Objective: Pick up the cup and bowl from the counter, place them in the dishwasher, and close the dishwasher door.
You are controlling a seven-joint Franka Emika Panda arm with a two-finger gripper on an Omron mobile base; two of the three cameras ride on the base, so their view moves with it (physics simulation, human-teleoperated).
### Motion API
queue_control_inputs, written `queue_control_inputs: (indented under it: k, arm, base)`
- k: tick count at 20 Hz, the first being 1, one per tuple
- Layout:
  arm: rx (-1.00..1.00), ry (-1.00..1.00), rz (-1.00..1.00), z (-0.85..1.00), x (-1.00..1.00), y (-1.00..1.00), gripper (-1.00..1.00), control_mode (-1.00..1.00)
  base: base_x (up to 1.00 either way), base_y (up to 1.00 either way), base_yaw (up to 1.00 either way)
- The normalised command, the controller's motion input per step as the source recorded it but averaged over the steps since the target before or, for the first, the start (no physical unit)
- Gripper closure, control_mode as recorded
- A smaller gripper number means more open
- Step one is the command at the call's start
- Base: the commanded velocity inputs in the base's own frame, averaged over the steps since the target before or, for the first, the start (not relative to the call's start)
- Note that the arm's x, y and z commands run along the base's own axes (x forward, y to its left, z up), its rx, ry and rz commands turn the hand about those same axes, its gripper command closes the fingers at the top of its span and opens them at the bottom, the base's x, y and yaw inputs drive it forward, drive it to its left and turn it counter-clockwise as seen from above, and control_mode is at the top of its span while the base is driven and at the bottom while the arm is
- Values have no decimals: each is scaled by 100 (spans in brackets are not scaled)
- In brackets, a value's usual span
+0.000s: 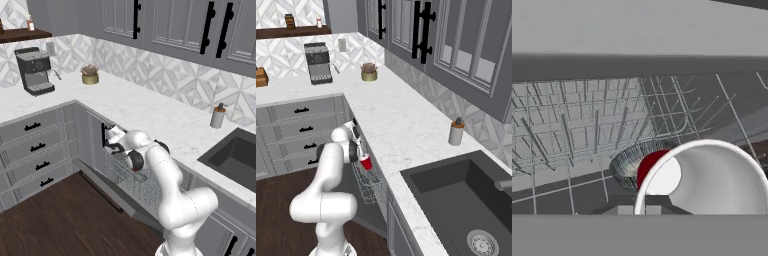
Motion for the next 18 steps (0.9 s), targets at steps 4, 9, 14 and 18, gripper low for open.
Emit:
queue_control_inputs:
  k: [4, 9, 14, 18]
  arm:
    - [0, -3, 4, -35, 15, 0, 100, -100]
    - [0, -1, 2, -16, 0, 8, -100, -100]
    - [-2, 0, 0, 10, 0, 2, -100, -100]
    - [-18, 1, 0, 49, 0, 19, -100, -100]
  base:
    - [0, 0, 0]
    - [0, 0, 0]
    - [0, 0, 0]
    - [0, 0, 0]
